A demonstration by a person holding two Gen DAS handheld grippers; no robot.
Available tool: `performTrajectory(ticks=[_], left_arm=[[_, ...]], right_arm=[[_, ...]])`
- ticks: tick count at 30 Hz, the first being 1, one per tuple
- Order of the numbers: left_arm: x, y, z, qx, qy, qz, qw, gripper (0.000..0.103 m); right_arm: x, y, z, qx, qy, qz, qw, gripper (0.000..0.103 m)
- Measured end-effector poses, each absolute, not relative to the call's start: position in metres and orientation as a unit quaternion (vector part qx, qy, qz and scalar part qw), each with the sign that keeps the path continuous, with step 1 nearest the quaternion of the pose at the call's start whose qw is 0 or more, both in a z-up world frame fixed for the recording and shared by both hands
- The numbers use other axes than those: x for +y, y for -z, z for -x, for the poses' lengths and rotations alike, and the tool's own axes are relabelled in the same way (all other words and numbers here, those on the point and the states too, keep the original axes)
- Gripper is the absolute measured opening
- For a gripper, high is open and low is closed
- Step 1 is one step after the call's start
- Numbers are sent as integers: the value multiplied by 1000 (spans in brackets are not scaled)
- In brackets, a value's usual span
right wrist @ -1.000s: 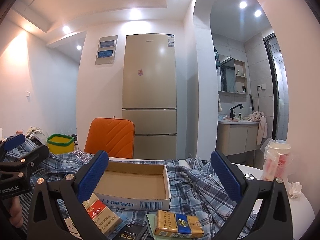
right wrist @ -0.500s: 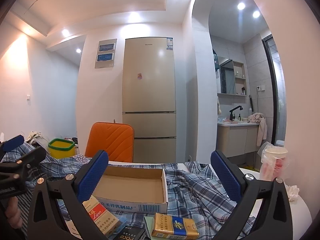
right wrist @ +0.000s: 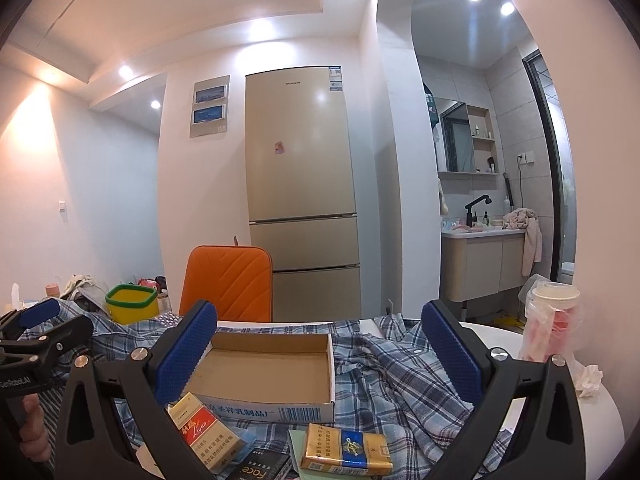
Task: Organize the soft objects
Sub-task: 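Move both tools toward the items in front of the cardboard box, then lower the left tool onto the beige round air freshener and grasp it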
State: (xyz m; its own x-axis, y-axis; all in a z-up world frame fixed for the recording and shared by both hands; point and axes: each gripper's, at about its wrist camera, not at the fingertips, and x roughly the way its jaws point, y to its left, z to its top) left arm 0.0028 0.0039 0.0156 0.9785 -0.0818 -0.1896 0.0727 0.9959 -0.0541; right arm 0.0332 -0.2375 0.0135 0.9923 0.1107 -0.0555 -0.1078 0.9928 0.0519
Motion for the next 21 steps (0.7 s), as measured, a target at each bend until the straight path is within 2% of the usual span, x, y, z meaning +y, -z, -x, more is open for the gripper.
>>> performTrajectory(ticks=[7, 12, 17, 21], left_arm=[[-2, -4, -11, 123, 52, 22, 991, 103], [-7, -1, -15, 141, 57, 9, 988, 103], [-17, 4, -34, 222, 113, -37, 968, 103], [-24, 16, -43, 279, 151, -31, 948, 103]], right_arm=[[-234, -7, -40, 47, -57, -14, 997, 103], [-234, -1, -56, 96, -51, -17, 994, 102], [-244, 3, -65, 137, -61, -44, 988, 101], [-248, 8, -66, 166, -64, -42, 983, 101]])
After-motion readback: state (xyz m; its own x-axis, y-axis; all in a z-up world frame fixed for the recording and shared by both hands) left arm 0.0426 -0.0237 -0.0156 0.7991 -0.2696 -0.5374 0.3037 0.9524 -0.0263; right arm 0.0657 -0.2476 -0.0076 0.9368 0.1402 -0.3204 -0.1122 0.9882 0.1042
